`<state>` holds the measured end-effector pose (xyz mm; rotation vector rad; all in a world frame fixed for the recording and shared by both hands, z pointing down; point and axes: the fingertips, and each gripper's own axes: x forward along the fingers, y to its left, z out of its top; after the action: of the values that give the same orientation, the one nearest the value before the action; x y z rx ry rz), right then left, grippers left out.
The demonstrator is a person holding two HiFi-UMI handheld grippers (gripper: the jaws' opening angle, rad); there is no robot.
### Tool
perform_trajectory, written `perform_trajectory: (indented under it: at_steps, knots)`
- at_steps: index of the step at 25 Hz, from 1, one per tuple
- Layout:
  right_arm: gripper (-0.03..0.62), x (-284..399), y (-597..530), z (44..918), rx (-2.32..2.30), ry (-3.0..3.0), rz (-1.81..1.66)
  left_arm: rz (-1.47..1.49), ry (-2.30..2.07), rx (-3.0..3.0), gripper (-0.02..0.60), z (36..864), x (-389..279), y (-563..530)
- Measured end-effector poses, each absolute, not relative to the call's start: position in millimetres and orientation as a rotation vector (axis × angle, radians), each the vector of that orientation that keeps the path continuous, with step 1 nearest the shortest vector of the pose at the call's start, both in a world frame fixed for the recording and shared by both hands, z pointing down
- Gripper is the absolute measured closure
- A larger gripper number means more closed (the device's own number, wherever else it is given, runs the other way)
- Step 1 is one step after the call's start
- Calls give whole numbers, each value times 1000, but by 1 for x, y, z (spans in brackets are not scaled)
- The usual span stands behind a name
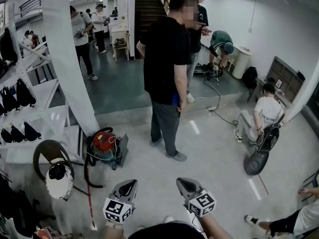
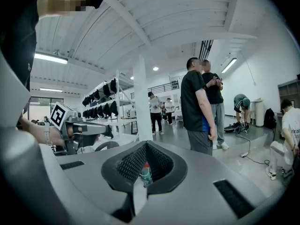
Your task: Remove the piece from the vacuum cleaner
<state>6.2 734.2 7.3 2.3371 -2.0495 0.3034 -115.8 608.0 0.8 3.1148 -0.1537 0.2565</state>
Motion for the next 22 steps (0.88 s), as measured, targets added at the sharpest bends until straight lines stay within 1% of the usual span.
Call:
perform_trajectory:
  at_steps: [14,22]
  knots:
    - [566,75,755,9,2345,-2112,284,288,-172,3137,565,2,-39,631]
    - [566,102,739,28,2336,-2140,369,334,-244,3109,565,16,-26,614]
